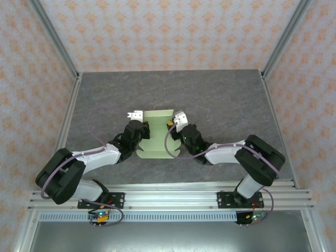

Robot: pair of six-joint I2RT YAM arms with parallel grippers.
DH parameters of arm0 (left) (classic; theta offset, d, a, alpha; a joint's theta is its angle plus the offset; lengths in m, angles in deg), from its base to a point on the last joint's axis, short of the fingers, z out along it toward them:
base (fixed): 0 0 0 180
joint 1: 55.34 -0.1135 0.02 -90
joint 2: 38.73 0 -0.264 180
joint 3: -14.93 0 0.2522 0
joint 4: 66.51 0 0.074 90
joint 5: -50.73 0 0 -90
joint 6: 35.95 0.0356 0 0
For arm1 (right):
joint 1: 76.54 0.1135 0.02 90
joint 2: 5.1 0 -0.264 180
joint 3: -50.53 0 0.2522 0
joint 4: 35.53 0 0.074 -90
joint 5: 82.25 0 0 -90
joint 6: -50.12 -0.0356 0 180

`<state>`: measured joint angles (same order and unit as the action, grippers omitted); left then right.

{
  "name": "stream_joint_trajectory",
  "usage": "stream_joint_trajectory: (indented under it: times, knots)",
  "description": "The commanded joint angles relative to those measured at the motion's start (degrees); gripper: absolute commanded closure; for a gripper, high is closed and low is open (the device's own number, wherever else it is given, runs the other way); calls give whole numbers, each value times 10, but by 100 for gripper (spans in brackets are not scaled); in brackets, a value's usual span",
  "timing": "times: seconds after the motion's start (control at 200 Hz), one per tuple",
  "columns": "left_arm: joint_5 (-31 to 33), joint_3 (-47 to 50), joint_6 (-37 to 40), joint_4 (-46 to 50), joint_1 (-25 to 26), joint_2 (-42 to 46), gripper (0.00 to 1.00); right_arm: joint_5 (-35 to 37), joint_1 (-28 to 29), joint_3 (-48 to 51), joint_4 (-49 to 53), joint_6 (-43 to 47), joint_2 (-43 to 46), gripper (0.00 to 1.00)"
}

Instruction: Fold the paper box

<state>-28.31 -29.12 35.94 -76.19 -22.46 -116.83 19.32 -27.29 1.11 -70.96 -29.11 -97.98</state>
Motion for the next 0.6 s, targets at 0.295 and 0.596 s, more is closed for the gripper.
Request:
stream_joint_trajectory:
  times: [0.295, 0.596]
  knots:
    - [108, 6, -75, 38, 42, 9, 100, 230, 25, -81, -70, -56, -76, 78]
    - [168, 14, -93, 55, 46, 26, 100, 278, 45, -91, -86, -71, -101, 57]
